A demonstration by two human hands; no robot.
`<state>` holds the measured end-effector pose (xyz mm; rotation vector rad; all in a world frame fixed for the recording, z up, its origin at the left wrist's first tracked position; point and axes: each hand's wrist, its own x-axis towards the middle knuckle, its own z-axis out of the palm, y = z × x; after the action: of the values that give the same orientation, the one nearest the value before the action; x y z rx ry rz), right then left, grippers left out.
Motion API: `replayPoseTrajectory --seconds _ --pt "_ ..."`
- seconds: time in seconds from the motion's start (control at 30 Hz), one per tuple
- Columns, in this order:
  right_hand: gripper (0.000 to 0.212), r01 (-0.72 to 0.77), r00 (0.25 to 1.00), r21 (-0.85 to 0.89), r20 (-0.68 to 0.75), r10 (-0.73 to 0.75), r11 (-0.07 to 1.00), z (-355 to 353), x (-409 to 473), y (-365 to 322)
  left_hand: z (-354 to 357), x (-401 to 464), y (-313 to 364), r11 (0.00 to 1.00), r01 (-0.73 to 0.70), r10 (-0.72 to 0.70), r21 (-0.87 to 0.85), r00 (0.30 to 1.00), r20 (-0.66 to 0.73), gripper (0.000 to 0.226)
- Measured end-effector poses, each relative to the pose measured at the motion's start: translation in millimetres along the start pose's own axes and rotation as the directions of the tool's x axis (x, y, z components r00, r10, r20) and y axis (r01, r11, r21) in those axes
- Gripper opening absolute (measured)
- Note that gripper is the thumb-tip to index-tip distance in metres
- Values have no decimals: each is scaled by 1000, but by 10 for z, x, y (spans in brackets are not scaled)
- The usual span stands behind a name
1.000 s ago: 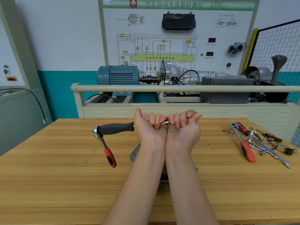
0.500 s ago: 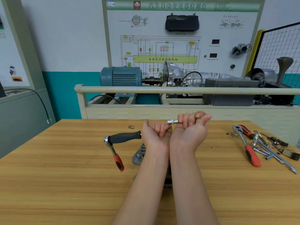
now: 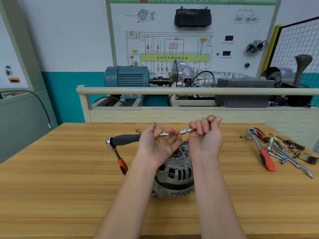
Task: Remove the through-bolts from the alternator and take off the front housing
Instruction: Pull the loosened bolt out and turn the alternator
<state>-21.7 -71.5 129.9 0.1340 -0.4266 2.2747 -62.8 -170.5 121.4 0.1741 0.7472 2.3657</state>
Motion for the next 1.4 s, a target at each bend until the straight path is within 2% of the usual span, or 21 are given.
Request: replayPoseTrajectory --seconds 0.07,0.17,0.23,0.3,0.4,0.5,0.57,0.6,0.73,0.87,1.0,1.07,1.17,1.27,1.33,1.4 --pt "39 -29 999 -33 21 30 999 -4 -9 9 -15 -14 37 997 43 -42 56 999 -22 63" --pt "38 -44 998 -88 36 48 995 -40 -20 8 -35 -42 60 964 104 -90 243 994 -70 60" --pt "35 -61 995 -168 70 74 984 -79 -4 -20 -41 -65 63 898 128 -96 421 991 -96 59" --pt "30 -75 985 -334 121 122 939 -101 35 -59 -32 -83 67 792 134 -85 596 990 -110 59" --pt "23 -27 950 -635 225 219 772 -78 102 -121 21 -115 97 606 125 -64 786 992 -109 62" --pt "61 40 917 -853 239 321 520 27 142 -115 98 -172 103 449 89 -33 889 996 -83 61" --pt "75 74 908 -921 221 356 383 109 158 -67 141 -222 63 388 56 -23 920 998 -51 61" --pt "79 65 904 -928 211 373 366 136 180 -54 154 -244 36 364 35 -13 931 999 -33 60" --pt "61 -8 869 -860 246 429 510 129 287 -148 117 -265 52 215 -28 54 976 998 16 45" --pt "38 -3 860 -833 280 427 553 96 292 -203 -31 -212 145 -115 -101 117 988 987 115 37" --pt "24 66 911 -915 219 350 398 44 316 -217 -180 -156 172 -308 -104 171 946 972 163 43" --pt "25 102 910 -944 216 355 314 -43 313 -232 -254 -134 255 -443 -103 213 891 953 216 41" --pt "24 175 890 -972 224 398 156 -213 287 -211 -373 -119 384 -574 -134 163 808 948 273 36" --pt "16 228 884 -974 208 418 2 -390 282 -167 -469 -91 425 -603 -196 118 773 937 329 56" --pt "17 225 887 -974 191 421 -31 -451 279 -132 -492 -82 443 -588 -216 132 780 925 356 61" --pt "15 234 901 -970 191 390 -66 -474 281 -100 -498 -81 463 -615 -220 150 757 910 387 60"
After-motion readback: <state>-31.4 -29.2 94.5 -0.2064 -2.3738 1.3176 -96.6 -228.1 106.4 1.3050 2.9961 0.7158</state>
